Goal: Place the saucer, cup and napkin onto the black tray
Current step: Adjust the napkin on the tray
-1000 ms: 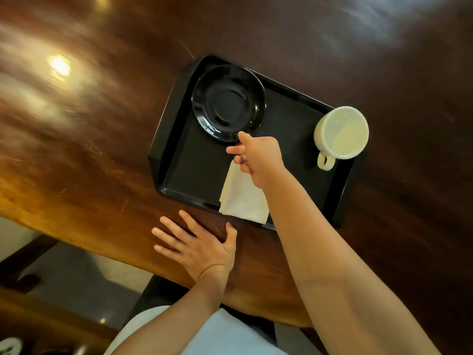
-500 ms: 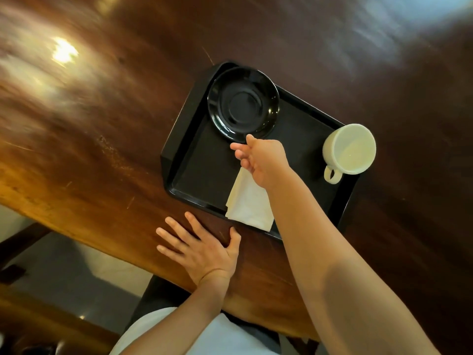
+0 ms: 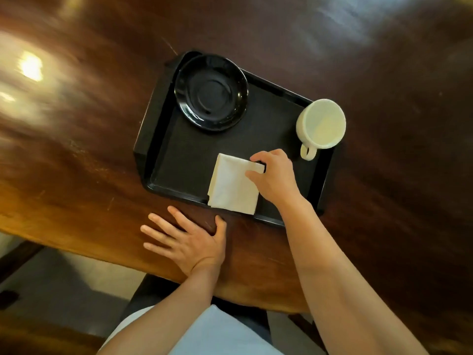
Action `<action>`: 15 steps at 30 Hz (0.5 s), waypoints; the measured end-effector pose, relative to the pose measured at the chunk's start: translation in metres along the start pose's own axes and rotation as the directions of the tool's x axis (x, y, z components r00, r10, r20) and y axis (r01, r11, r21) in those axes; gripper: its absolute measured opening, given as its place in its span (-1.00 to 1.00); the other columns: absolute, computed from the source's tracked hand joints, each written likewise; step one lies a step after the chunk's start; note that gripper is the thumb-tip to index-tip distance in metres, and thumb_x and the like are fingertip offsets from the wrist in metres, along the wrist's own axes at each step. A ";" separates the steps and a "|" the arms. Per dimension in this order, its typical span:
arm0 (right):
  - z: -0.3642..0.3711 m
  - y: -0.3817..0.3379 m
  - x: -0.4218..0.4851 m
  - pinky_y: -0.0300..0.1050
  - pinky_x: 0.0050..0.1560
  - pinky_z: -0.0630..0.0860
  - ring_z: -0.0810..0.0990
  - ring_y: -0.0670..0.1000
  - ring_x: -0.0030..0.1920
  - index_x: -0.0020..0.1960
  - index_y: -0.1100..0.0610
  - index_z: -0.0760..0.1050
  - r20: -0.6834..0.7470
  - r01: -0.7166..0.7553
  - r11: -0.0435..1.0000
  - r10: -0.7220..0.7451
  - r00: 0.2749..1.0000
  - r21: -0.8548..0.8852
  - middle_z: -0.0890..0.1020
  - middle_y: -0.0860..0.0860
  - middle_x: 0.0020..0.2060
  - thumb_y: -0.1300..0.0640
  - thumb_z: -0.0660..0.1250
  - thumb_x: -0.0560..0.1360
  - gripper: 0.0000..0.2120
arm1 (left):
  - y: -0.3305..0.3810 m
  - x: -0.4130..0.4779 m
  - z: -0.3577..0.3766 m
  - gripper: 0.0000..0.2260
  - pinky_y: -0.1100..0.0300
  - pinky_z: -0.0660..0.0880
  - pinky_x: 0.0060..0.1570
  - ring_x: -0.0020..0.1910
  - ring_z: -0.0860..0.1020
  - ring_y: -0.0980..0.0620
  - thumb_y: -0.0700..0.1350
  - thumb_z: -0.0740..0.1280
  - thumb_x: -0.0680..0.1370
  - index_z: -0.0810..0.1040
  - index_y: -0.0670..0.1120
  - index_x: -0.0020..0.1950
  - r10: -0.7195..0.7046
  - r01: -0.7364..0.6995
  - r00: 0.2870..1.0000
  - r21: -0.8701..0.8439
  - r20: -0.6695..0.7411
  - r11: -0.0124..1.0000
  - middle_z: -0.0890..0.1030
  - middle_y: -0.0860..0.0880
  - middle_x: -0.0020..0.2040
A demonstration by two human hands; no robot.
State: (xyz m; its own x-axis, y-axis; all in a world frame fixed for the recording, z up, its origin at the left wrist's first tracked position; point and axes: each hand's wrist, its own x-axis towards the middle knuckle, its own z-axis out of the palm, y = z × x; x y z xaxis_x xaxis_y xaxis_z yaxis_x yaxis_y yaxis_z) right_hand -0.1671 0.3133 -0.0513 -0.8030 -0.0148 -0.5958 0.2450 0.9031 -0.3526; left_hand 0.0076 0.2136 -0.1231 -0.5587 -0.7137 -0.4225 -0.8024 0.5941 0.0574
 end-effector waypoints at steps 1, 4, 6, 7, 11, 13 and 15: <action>0.003 0.004 -0.002 -0.07 0.20 0.45 0.47 0.14 0.26 0.32 0.01 0.54 -0.004 -0.002 1.000 0.002 1.000 0.019 0.48 0.08 0.28 0.11 0.41 0.55 -0.66 | 0.000 0.000 0.000 0.05 -0.42 -0.10 0.52 0.61 -0.09 -0.45 0.43 0.31 0.41 -0.01 -0.16 0.65 -0.002 0.002 1.000 0.001 -0.004 1.000 -0.04 -0.33 0.65; 0.007 0.012 -0.004 -0.20 0.06 0.39 0.52 0.07 0.15 0.27 0.03 0.56 -0.053 0.005 0.995 0.000 0.999 0.101 0.50 0.07 0.21 0.17 0.41 0.55 -0.70 | 0.002 0.000 -0.001 0.03 -0.42 -0.10 0.52 0.61 -0.09 -0.45 0.40 0.33 0.42 0.01 -0.17 0.65 -0.001 0.001 1.000 -0.018 -0.018 1.000 -0.03 -0.34 0.65; 0.008 0.016 -0.002 -0.25 -0.06 0.40 0.53 0.04 0.06 0.21 0.05 0.58 -0.063 -0.010 0.991 0.018 0.998 0.132 0.53 0.07 0.13 0.18 0.42 0.54 -0.75 | 0.003 -0.001 -0.001 0.02 -0.42 -0.10 0.52 0.61 -0.10 -0.45 0.40 0.31 0.43 0.02 -0.18 0.65 0.000 0.000 1.000 -0.022 -0.022 1.000 -0.03 -0.35 0.65; 0.008 0.017 -0.001 -0.27 -0.12 0.45 0.56 0.03 0.02 0.17 0.05 0.59 -0.063 -0.027 0.987 0.037 0.997 0.156 0.54 0.07 0.09 0.18 0.42 0.53 -0.78 | 0.002 -0.001 -0.001 0.01 -0.42 -0.10 0.52 0.61 -0.10 -0.45 0.40 0.30 0.44 0.01 -0.18 0.66 0.000 0.000 1.000 -0.022 -0.024 1.000 -0.04 -0.34 0.65; 0.008 0.026 0.002 0.06 0.00 0.66 0.64 0.08 -0.04 0.03 0.06 0.62 -0.067 -0.065 0.962 0.086 0.994 0.265 0.60 0.06 -0.05 0.21 0.41 0.52 -0.88 | 0.001 0.000 0.000 -0.02 -0.41 -0.11 0.53 0.62 -0.10 -0.44 0.40 0.21 0.46 -0.01 -0.17 0.66 0.011 -0.011 1.000 -0.025 -0.026 1.000 -0.05 -0.33 0.66; 0.008 0.032 0.002 0.09 0.01 0.67 0.65 0.09 -0.04 -0.02 0.06 0.62 -0.102 -0.097 0.939 0.137 0.985 0.329 0.62 0.05 -0.09 0.21 0.40 0.50 -0.90 | 0.001 0.000 -0.001 -0.03 -0.41 -0.11 0.53 0.62 -0.10 -0.43 0.41 0.14 0.44 -0.01 -0.16 0.66 0.008 -0.009 1.000 -0.028 -0.027 1.000 -0.05 -0.33 0.66; 0.008 0.038 -0.001 0.09 -0.01 0.68 0.67 0.08 -0.05 -0.06 0.05 0.60 -0.150 -0.143 0.899 0.222 0.963 0.414 0.64 0.05 -0.08 0.21 0.39 0.50 -0.92 | 0.001 0.000 0.000 -0.03 -0.40 -0.12 0.53 0.62 -0.10 -0.43 0.41 0.14 0.45 -0.02 -0.15 0.67 0.009 -0.010 1.000 -0.028 -0.026 1.000 -0.06 -0.32 0.66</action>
State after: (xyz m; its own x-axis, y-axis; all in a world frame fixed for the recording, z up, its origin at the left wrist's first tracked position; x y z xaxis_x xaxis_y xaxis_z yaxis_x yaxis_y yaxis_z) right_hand -0.1529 0.3446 -0.0701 -0.8004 0.2507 -0.5446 0.5602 0.6362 -0.5305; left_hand 0.0069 0.2141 -0.1226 -0.5710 -0.7178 -0.3983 -0.8025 0.5904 0.0865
